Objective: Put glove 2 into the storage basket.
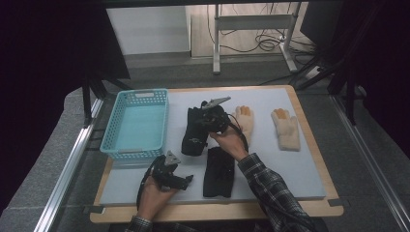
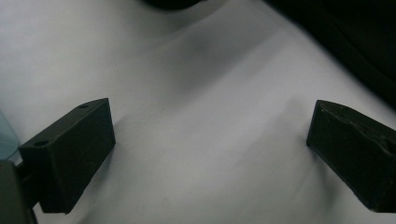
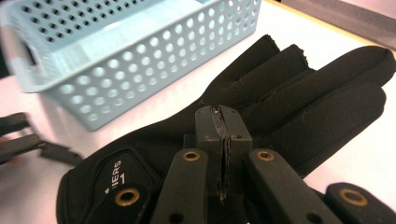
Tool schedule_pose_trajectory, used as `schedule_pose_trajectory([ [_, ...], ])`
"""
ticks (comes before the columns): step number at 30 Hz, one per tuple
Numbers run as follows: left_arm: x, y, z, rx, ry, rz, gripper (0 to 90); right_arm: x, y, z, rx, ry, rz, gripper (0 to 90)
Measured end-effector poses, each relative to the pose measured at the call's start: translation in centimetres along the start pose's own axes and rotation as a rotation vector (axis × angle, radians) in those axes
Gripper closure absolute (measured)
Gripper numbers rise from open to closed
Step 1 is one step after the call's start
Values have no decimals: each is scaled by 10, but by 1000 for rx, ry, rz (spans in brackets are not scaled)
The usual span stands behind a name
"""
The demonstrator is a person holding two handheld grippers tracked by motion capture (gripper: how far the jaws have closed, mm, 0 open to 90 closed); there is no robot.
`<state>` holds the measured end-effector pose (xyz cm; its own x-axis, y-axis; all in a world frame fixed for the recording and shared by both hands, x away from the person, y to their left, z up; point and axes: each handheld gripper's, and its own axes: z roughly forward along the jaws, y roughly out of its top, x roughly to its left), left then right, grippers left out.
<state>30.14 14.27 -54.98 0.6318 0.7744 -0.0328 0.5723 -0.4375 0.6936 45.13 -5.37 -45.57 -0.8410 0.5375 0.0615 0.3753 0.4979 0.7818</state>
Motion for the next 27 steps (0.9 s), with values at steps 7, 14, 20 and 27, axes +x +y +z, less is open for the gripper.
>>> schedule_pose_trajectory([
  [7,0,0,0,-1,-1,-5,15,6,-12,-41,-11,23,2,871],
  [14,0,0,0,-1,1,1,15,14,-36,-75,-12,42,19,870],
  [20,0,0,0,-2,1,-1,16,33,-65,-105,5,49,27,870],
  [27,-1,0,0,-3,1,-5,16,46,-91,-101,27,61,58,869],
])
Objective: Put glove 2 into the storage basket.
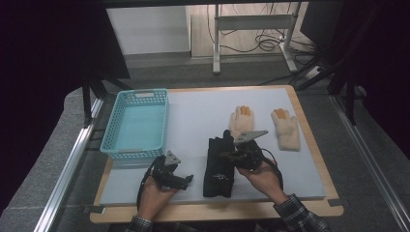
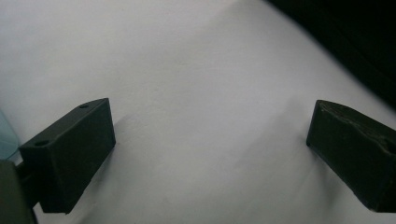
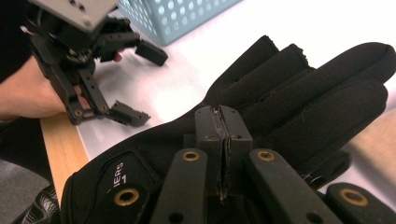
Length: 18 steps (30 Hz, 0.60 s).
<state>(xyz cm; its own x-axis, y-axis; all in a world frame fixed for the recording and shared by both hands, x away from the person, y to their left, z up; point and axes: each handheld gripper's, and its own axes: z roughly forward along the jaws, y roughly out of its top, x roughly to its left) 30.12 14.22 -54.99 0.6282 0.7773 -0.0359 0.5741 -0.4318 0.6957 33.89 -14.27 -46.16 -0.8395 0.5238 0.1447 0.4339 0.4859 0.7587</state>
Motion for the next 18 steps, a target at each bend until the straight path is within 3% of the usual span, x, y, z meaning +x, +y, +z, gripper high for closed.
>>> schedule_pose_trajectory([
  [4,0,0,0,-2,1,0,17,-5,-10,13,17,-5,46,868],
  [9,0,0,0,1,0,2,17,-7,-24,27,40,-36,40,846],
  [12,0,0,0,2,0,3,17,-7,-28,32,49,-39,38,779],
  [13,0,0,0,2,0,2,17,-8,-29,32,44,-35,34,676],
  [16,0,0,0,3,0,3,16,-11,-24,23,8,-38,21,577],
  [18,0,0,0,3,-1,2,16,-15,-23,14,-23,-41,18,561],
])
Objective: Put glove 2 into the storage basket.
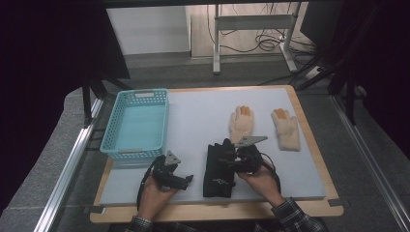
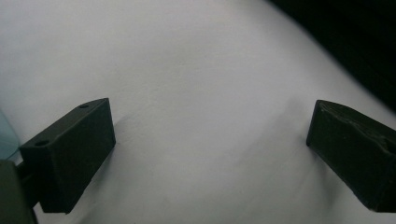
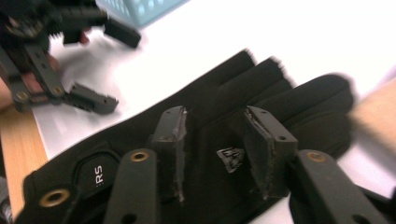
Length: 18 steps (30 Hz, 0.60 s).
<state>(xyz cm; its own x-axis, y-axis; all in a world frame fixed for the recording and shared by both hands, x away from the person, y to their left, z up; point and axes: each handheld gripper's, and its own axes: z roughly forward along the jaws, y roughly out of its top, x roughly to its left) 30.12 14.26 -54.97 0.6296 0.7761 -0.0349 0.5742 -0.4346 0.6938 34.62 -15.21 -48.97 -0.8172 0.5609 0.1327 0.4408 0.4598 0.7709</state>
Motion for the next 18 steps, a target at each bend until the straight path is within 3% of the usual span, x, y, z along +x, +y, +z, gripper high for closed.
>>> schedule_pose_trajectory([
  [2,0,0,0,0,1,-1,15,-3,0,-4,-8,-6,4,566],
  [6,1,-1,-3,-13,29,-25,12,-17,-16,-18,11,-15,10,798],
  [8,1,-2,-4,-10,36,-23,16,-17,-25,-21,25,-7,-19,878],
  [12,9,-9,-12,10,78,-55,20,-14,-43,-23,64,1,-48,886],
  [18,22,-16,-19,34,89,-99,10,-5,-57,-16,108,32,-56,885],
])
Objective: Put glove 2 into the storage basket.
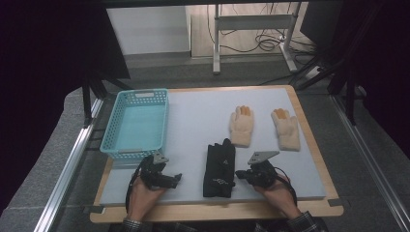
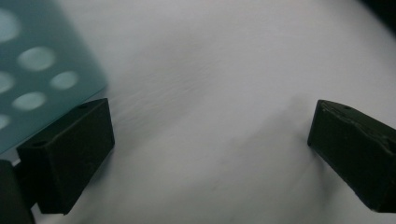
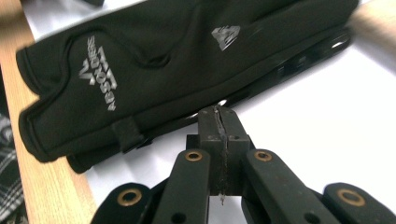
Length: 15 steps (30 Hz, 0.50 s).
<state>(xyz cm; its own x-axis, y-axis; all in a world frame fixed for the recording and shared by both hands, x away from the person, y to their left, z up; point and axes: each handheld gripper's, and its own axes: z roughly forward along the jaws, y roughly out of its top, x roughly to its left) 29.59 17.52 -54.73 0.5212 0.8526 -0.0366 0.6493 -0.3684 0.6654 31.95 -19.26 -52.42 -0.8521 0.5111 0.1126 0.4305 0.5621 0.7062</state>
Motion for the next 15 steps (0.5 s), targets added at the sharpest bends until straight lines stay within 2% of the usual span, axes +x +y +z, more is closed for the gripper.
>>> schedule_pose_trajectory([
  [1,4,-2,-2,-2,29,-6,9,2,0,3,4,3,-4,885],
  [2,4,-2,-2,-2,29,-6,9,2,0,3,4,3,-4,885],
  [4,10,-4,-5,-4,57,-5,7,7,2,11,1,7,-10,885],
  [8,14,-7,-5,-13,43,-4,0,12,7,18,-5,20,-13,885],
  [12,19,-10,-3,-32,5,-8,2,20,17,32,-12,22,-36,883],
  [15,19,-9,-3,-31,2,-4,6,23,24,41,-18,21,-44,883],
])
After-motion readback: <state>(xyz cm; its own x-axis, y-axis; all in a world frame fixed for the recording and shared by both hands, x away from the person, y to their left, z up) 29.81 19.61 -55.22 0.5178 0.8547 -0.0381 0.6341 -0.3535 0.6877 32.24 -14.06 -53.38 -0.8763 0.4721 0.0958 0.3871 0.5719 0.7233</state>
